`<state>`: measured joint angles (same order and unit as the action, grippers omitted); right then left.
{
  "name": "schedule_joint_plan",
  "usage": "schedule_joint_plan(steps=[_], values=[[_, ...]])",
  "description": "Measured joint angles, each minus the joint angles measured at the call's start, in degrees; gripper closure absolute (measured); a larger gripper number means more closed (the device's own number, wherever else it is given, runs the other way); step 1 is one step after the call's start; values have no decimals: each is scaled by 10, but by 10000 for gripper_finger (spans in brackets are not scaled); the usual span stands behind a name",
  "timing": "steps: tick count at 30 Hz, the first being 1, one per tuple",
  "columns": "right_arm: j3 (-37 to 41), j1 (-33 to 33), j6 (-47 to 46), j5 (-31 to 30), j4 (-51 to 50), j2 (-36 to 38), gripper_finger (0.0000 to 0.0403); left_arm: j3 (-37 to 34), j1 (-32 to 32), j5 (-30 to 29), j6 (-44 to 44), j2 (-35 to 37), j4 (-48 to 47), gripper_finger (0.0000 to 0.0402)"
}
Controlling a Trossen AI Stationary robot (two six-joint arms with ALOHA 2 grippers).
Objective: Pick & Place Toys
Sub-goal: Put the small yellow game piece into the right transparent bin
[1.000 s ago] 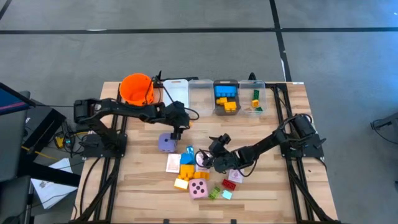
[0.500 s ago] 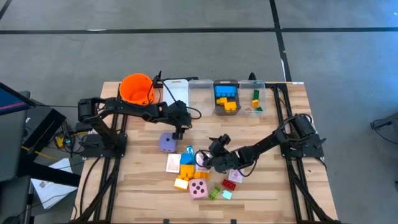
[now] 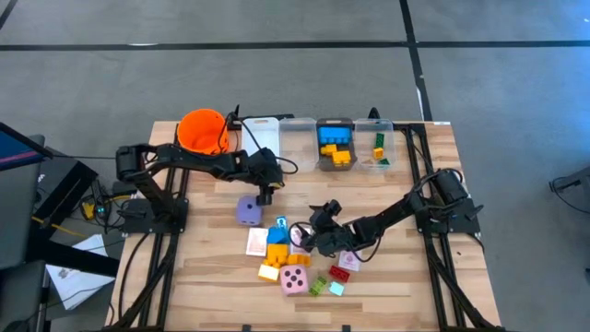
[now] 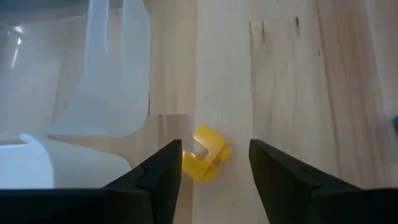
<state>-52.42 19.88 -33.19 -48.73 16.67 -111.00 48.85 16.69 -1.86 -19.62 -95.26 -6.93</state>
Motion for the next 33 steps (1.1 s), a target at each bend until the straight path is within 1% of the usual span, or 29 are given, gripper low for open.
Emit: schedule_joint_plan(steps=[6, 10, 17, 22, 28, 33], values=[[0, 0, -7, 9, -1, 0, 44, -2, 0, 3, 74, -2, 44, 231], [0, 1, -18, 9, -8, 0, 44, -2, 0, 4, 124, -2, 50, 230], [0, 3, -28, 9, -12, 0, 44, -1, 0, 8, 127, -1, 50, 233], [0, 3, -28, 9, -12, 0, 44, 0, 0, 8, 144, -3, 43, 232], [0, 3, -28, 9, -12, 0, 44, -1, 0, -20, 179, -15, 23, 226], [0, 3, -28, 9, -13, 0, 44, 1, 0, -53, 209, -29, 36, 217]])
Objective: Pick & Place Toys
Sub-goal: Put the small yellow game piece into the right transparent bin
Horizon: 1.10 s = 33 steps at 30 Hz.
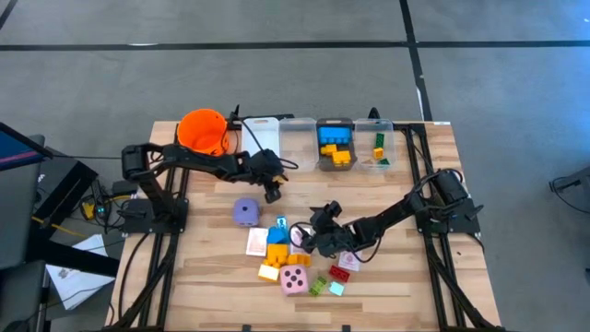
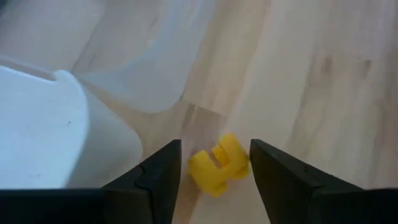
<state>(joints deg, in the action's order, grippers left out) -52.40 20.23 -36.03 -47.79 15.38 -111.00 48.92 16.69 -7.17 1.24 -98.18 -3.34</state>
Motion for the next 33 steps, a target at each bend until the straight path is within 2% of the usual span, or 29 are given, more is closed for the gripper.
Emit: schedule_joint_plan(steps=[12, 25, 33], values=[[0, 0, 0, 0, -1, 0, 44, 2, -1, -7, 64, -4, 2, 201], [0, 0, 0, 0, 0, 0, 44, -5, -2, 6, 101, -11, -45, 195], [0, 0, 0, 1, 1, 0, 44, -2, -2, 1, 114, -9, -43, 188]])
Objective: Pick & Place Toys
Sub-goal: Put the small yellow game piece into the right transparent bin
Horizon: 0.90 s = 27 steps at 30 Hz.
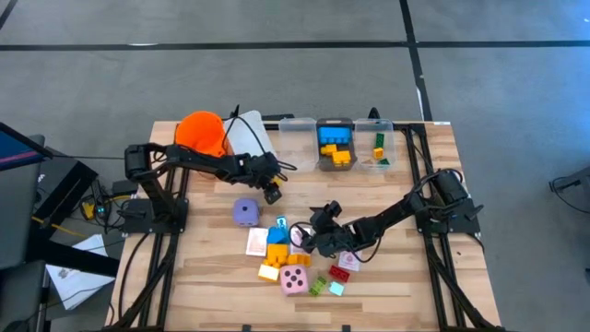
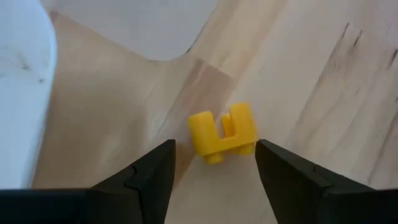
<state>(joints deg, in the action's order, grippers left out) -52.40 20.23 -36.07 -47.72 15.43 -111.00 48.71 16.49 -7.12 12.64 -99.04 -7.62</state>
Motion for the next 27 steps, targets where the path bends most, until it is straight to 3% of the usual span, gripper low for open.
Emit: schedule_joint_plan(steps=[14, 27], values=[[0, 0, 0, 1, -2, 0, 44, 1, 0, 38, -33, 1, 42, 194], [0, 0, 0, 2, -2, 0, 44, 2, -2, 42, -76, 3, 48, 296]])
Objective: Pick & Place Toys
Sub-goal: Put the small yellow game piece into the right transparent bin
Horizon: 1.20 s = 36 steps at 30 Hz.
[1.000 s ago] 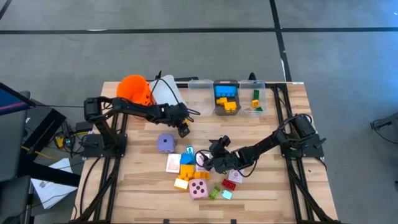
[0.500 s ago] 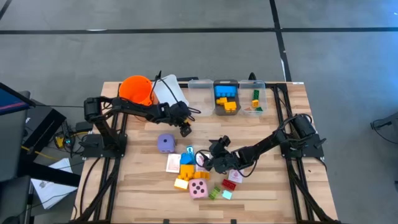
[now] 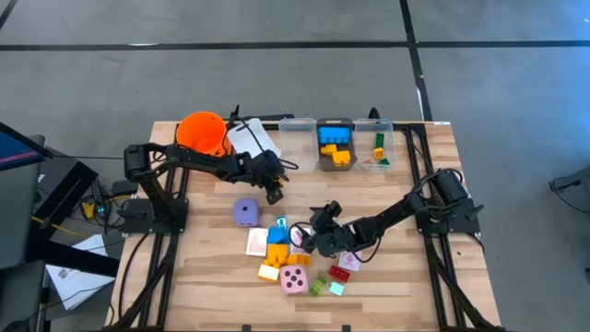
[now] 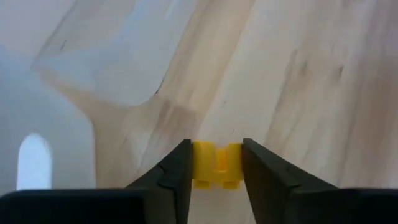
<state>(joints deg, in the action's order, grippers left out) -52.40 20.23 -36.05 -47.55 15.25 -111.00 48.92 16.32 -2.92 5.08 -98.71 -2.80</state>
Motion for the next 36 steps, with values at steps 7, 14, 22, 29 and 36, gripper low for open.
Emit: schedule_joint_plan(steps=[7, 14, 22, 29, 36], values=[[0, 0, 0, 0, -2, 0, 44, -1, -2, -3, -47, -2, 18, 344], [0, 0, 0, 0, -4, 0, 44, -1, -2, -5, -52, -2, 55, 394], [0, 0, 0, 0, -10, 0, 44, -1, -2, -5, -59, -2, 55, 388], [0, 0, 0, 0, -12, 0, 44, -1, -14, -5, -192, -2, 69, 365], [0, 0, 0, 0, -15, 0, 44, -1, -55, -5, -336, -1, 73, 376]])
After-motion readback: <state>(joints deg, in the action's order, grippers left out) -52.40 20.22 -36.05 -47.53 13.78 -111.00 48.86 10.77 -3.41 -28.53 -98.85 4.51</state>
